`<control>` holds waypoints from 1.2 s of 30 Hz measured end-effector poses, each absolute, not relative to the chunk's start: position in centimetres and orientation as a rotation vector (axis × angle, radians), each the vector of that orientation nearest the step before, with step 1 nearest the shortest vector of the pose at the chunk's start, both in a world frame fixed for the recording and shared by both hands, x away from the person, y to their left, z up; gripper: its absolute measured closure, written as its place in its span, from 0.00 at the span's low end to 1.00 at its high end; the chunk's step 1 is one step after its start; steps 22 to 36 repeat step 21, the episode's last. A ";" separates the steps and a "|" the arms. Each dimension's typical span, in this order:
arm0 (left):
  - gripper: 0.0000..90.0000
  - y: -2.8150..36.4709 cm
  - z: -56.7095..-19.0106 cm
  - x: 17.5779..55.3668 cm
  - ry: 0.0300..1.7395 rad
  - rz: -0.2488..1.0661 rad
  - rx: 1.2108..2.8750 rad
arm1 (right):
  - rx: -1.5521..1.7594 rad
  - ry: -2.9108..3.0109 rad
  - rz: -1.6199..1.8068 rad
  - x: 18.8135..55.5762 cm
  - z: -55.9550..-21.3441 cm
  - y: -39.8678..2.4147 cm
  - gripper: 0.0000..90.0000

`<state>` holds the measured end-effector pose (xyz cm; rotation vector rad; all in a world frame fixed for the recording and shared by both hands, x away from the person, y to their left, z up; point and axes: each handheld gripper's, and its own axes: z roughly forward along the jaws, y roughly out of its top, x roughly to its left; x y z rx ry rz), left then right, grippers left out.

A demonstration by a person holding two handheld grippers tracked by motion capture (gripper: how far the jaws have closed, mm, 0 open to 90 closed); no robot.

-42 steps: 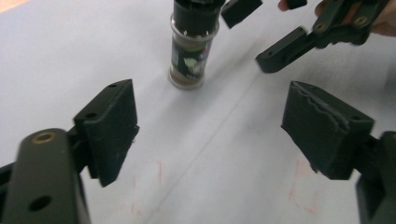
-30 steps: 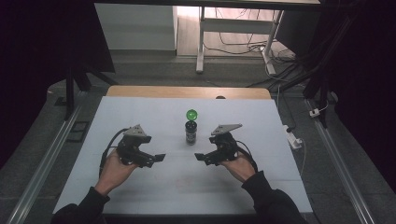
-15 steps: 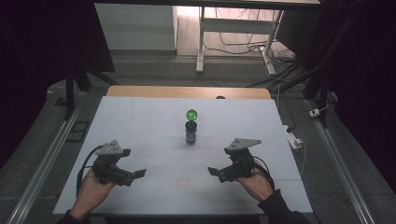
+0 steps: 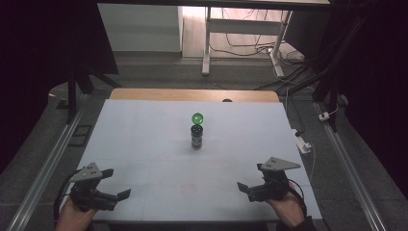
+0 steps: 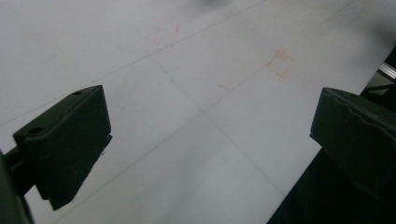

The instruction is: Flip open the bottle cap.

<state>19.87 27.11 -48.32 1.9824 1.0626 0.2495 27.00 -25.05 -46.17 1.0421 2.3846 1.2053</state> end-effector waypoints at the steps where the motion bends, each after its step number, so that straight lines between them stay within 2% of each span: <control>1: 0.00 27.3 -48.4 19.6 1.071 0.253 1.977 | 1.060 2.377 1.201 26.7 -46.2 -25.4 0.00; 18: 0.00 29.4 -49.2 17.4 1.175 0.288 1.987 | 1.240 2.318 1.160 24.2 -47.0 -29.4 0.00; 36: 0.00 29.4 -49.2 17.5 1.179 0.283 1.982 | 1.257 2.321 1.168 24.3 -47.1 -29.5 0.00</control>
